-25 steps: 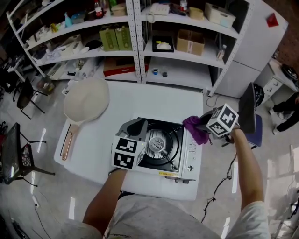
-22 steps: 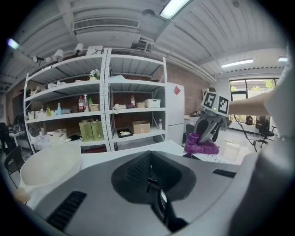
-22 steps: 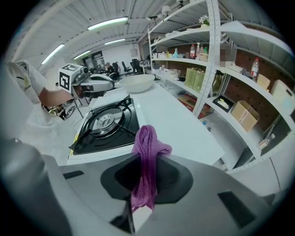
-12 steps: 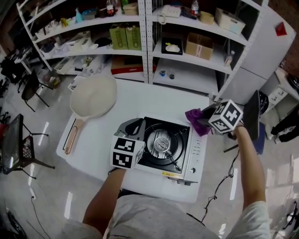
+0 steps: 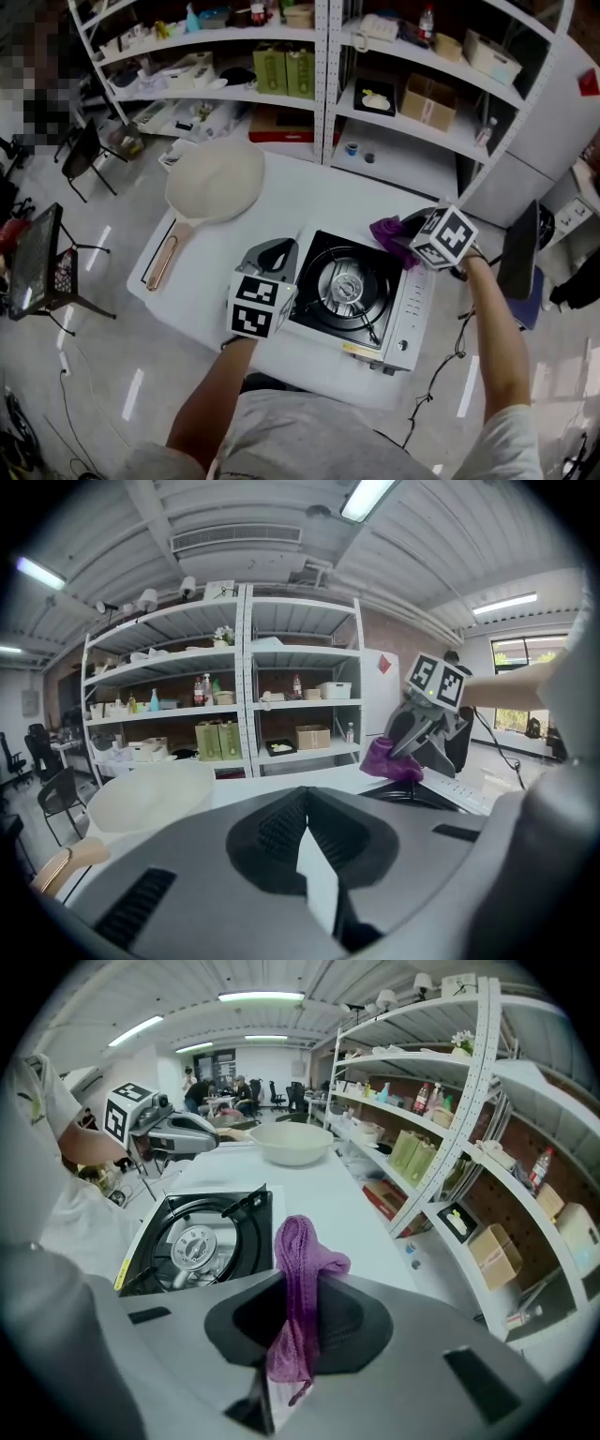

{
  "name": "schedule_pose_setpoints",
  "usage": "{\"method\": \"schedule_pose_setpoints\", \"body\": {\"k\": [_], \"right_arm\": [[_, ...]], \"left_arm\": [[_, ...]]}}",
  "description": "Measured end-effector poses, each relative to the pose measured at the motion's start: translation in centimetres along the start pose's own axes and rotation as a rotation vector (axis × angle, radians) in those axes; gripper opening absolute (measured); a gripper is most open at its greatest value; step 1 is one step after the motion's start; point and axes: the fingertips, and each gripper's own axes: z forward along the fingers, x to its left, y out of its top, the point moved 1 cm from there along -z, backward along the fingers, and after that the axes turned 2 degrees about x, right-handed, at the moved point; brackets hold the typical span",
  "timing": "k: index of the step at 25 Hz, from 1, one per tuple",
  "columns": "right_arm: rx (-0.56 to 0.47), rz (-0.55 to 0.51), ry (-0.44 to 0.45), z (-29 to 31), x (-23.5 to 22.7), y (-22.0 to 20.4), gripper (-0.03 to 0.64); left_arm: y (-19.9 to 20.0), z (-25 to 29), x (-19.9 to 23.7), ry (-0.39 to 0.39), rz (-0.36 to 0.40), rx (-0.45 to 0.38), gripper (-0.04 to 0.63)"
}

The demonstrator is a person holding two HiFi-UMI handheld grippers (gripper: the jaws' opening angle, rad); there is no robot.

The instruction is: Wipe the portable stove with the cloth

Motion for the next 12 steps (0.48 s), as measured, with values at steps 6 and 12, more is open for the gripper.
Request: {"method": "schedule_pose_setpoints", "body": {"k": [6, 12], "right_arm": [[-0.019, -0.038, 0.019, 1.8, 0.6, 2.7, 0.061], [-0.070, -0.047, 0.016, 3.5, 1.2, 5.9, 0.061]], "left_arm": [[-0.9, -1.4, 1.6, 0.045, -0.016, 0.013, 0.005], [-1.7, -2.4, 2.6, 0.078, -0.028, 0.018, 0.005]]}}
